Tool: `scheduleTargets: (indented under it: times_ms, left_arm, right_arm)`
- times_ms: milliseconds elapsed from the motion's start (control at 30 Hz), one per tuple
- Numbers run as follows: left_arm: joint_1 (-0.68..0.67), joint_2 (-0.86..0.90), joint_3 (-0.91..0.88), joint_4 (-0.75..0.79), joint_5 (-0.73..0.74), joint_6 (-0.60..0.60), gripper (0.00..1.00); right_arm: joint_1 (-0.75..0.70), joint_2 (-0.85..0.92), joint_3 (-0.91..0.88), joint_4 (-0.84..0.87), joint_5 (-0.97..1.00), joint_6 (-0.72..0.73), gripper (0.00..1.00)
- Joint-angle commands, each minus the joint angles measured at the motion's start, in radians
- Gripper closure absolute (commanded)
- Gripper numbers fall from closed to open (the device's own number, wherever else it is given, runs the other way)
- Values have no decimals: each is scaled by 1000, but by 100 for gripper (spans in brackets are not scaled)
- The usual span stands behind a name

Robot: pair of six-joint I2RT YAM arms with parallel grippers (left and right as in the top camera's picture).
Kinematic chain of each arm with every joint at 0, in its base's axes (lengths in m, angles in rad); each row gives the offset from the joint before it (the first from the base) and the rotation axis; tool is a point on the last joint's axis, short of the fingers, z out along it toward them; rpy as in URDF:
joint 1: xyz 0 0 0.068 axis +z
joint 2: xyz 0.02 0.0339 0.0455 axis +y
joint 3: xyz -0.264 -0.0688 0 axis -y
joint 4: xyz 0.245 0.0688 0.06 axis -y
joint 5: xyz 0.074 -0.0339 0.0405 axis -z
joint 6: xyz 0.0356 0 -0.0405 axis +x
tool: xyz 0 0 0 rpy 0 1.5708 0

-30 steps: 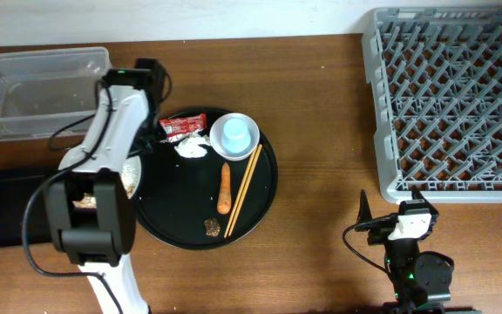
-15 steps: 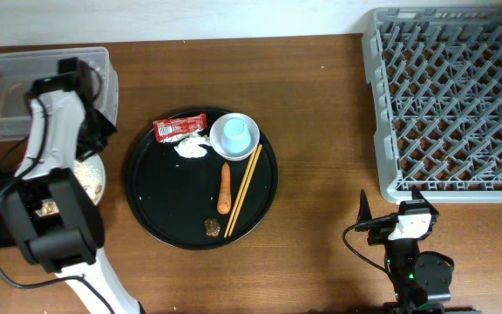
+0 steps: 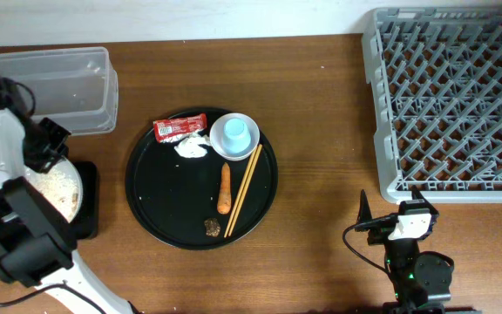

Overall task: Sort waste into correct bins and load items into the dishwasher rack
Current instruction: 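Tilt the plate with the left gripper, dumping rice onto black tray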

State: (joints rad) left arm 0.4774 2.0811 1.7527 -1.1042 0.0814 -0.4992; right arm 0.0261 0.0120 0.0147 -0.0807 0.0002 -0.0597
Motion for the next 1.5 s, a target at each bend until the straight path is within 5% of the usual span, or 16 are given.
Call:
scheduleTargets:
  times_ms: [0, 200, 1033, 1200, 1467]
  left_arm:
    - [44, -36, 22, 12, 160, 35, 99]
    - [103, -54, 23, 41, 359, 71, 99]
    - [241, -185, 23, -4, 509, 98, 99]
    - [274, -185, 23, 2, 688, 98, 99]
    - [346, -185, 23, -2, 763, 97, 99]
  right_arm:
    - [6, -8, -9, -1, 9, -3, 2]
    - [6, -8, -9, -1, 9, -3, 2]
    - [6, -8, -9, -1, 9, -3, 2]
    - [6, -8, -9, -1, 9, -3, 2]
    - [6, -8, -9, -1, 9, -3, 2]
